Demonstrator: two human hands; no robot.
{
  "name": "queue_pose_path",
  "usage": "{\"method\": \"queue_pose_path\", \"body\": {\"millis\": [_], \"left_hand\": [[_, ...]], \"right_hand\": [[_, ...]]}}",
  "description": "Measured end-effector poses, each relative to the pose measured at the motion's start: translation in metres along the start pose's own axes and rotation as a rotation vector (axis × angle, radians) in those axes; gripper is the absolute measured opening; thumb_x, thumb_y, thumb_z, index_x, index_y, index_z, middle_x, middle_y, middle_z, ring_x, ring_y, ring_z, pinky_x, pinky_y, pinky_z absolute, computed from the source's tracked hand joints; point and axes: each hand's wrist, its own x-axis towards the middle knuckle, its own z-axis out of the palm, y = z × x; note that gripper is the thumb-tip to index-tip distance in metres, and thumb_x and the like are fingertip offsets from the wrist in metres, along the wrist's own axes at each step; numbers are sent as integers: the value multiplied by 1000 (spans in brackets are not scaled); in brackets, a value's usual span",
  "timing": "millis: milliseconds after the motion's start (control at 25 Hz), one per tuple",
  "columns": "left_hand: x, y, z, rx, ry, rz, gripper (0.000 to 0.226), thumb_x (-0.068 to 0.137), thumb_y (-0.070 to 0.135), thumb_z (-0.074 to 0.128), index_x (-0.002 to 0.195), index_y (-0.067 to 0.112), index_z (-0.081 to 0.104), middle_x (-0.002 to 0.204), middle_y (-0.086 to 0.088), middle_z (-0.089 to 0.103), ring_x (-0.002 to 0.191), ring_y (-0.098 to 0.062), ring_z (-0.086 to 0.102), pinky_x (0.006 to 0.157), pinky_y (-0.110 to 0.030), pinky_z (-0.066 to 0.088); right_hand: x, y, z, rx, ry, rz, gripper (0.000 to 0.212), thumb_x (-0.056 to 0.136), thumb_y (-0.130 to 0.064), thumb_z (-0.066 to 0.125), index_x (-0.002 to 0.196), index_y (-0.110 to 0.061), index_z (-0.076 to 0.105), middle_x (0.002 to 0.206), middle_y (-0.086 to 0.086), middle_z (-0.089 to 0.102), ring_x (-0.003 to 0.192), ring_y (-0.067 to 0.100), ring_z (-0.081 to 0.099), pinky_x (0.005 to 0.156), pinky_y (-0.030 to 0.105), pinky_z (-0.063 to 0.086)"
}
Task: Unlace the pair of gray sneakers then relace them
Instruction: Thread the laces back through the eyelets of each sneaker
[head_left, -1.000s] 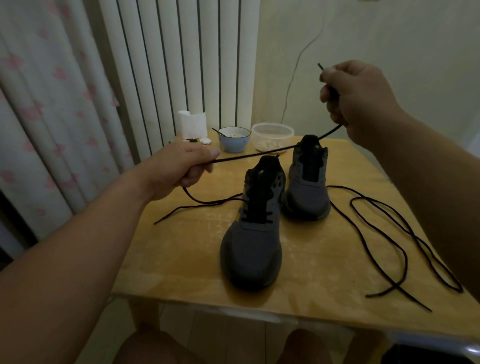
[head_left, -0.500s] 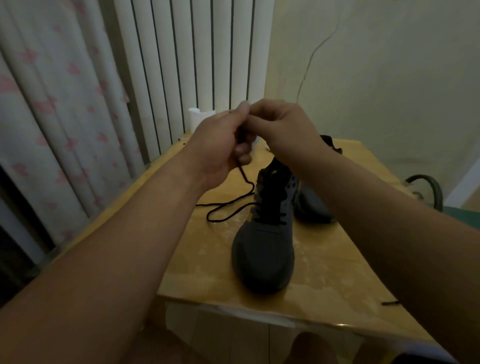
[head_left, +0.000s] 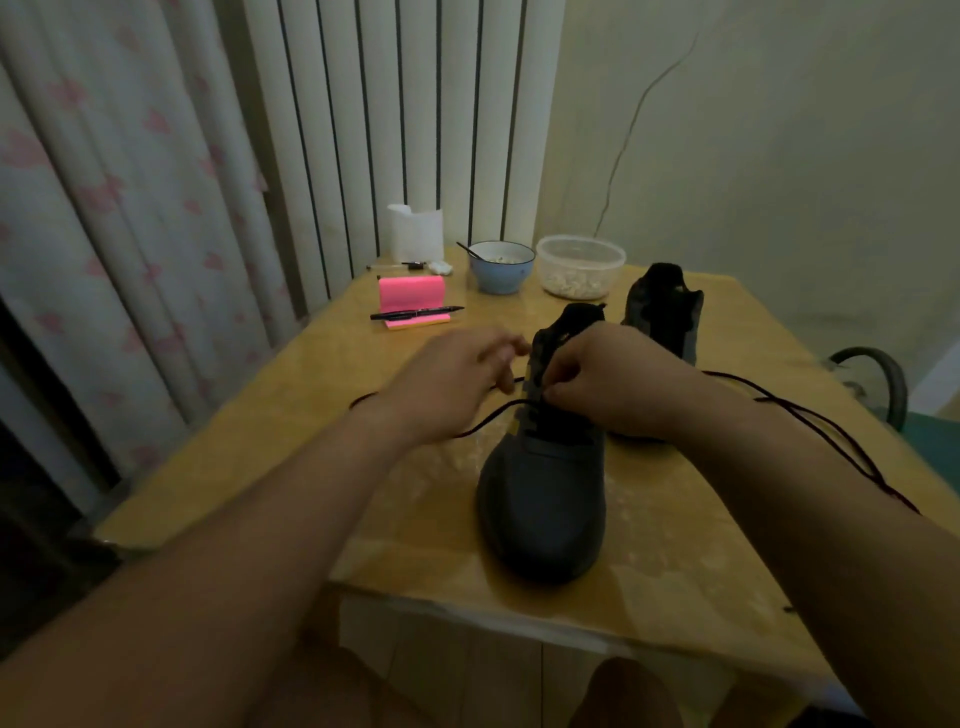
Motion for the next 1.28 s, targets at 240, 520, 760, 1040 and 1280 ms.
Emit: {"method": "queue_pose_path", "body": {"millis": [240,520,760,1040,1280], "left_hand": [[-19,-29,35,-268,98,-13,7,104,17,63,100,21,67,84,6,69,70,0,59,65,-19,47],[-26,-23,35,-207,52,12,9,107,26,57,102,25,65,79,8,62,67,-2,54,63,-25,45],[-21,-14,23,150,-8,113,10,109,30,50,104,26,57,82,12,56,74,-9,53,64,-35,42],[0,0,9,413,-66,261,9,109,30,49,102,29,54,92,11,56,82,-13,54,71,-38,50],[-12,-13,27,-104,38,-3,12,104,41,60,111,31,62,102,13,63,97,-9,60,80,-29,49]], "right_hand": [[-7,12,12,49,57,-73,14,97,-28,72,110,-27,78,88,-18,65,86,-1,61,71,16,48],[-7,14,15,72,72,-85,15,97,-29,72,111,-27,77,85,-21,63,85,-5,61,71,15,47],[-8,15,17,62,86,-112,18,97,-28,71,114,-26,76,89,-19,64,90,1,64,79,22,55],[-6,14,22,37,111,-110,20,97,-29,70,117,-27,76,104,-10,72,94,8,66,85,35,59],[-4,10,25,-1,124,-108,13,99,-33,66,108,-31,76,96,-15,68,89,4,62,80,33,58]]}}
